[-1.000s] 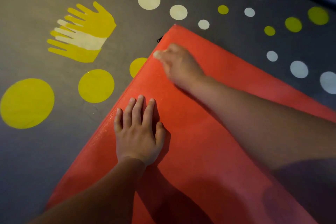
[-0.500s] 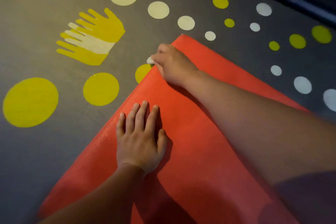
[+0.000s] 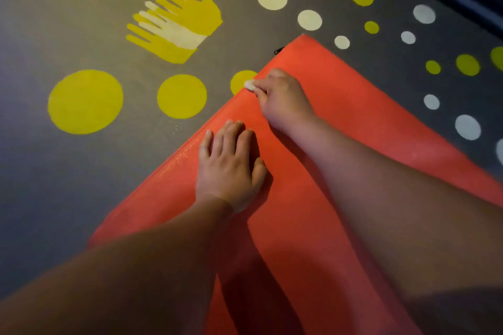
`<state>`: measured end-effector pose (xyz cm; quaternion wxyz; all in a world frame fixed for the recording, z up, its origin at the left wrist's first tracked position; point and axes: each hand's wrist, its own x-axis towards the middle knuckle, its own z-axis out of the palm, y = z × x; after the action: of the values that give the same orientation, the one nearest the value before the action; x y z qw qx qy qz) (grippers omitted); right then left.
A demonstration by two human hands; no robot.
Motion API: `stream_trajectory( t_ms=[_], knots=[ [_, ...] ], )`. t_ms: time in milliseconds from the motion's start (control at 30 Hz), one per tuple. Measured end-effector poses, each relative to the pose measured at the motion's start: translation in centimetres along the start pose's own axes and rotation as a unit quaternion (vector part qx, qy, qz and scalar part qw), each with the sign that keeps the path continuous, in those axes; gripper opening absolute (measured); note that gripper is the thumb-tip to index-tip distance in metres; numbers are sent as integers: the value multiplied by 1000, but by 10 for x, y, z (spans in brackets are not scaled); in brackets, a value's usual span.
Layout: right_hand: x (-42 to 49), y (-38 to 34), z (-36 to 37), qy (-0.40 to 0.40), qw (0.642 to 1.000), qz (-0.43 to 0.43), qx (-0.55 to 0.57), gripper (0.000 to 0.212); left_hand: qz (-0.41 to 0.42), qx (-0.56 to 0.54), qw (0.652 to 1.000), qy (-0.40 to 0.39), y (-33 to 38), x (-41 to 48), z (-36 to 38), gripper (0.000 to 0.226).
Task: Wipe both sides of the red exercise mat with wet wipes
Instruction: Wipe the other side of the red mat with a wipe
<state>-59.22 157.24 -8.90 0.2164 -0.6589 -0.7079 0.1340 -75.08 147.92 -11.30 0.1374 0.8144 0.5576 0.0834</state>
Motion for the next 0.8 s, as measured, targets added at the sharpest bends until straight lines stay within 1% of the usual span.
stream_trajectory(
  t_ms=[67, 133, 167, 200, 233, 300, 333, 367, 400, 433, 533, 600, 633, 667, 733, 767, 800],
  knots=[
    [-18, -18, 6, -30, 998, -57, 19, 17, 12, -28, 1000, 7, -4, -4, -8, 46],
    [-26, -25, 9, -77, 990, -119, 13, 17, 48, -2, 998, -29, -19, -17, -20, 46],
    [-26, -23, 9, -85, 988, -129, 6, 17, 73, 18, 996, -50, -30, -25, -27, 47],
    [-23, -18, 8, -73, 991, -116, -1, 17, 98, 34, 993, -63, -42, -34, -35, 47],
    [-19, -12, 9, -40, 996, -76, -6, 17, 119, 48, 989, -72, -56, -42, -43, 48],
    [-13, -4, 10, 36, 998, 40, -34, 23, 151, 73, 981, -93, -80, -49, -56, 48],
    [-12, -8, 14, 57, 994, 80, -40, 25, 158, 81, 978, -108, -90, -48, -62, 48],
    [-13, -17, 21, 61, 993, 94, -31, 26, 160, 87, 976, -121, -99, -47, -68, 48],
    [-16, -31, 28, 53, 995, 80, -12, 26, 156, 92, 975, -131, -107, -46, -74, 47],
    [-22, -46, 37, 39, 998, 46, 14, 25, 145, 95, 975, -138, -112, -46, -79, 45],
    [-55, -86, 52, -26, 993, -88, 78, 23, 96, 86, 981, -147, -123, -52, -89, 39],
    [-77, -92, 48, -74, 984, -142, 77, 25, 50, 58, 988, -137, -123, -62, -91, 39],
    [-81, -87, 44, -77, 983, -152, 62, 26, 23, 42, 991, -126, -122, -66, -92, 39],
    [-83, -77, 38, -62, 988, -134, 47, 28, -1, 30, 992, -121, -120, -71, -92, 38],
    [-87, -53, 27, 10, 999, -30, 27, 28, -31, 12, 993, -115, -116, -80, -93, 38],
    [-90, -45, 23, 40, 999, 17, 20, 28, -41, 4, 993, -112, -113, -83, -94, 39],
    [-95, -45, 23, 48, 998, 36, 19, 27, -56, 0, 993, -108, -111, -87, -95, 37]
  ],
)
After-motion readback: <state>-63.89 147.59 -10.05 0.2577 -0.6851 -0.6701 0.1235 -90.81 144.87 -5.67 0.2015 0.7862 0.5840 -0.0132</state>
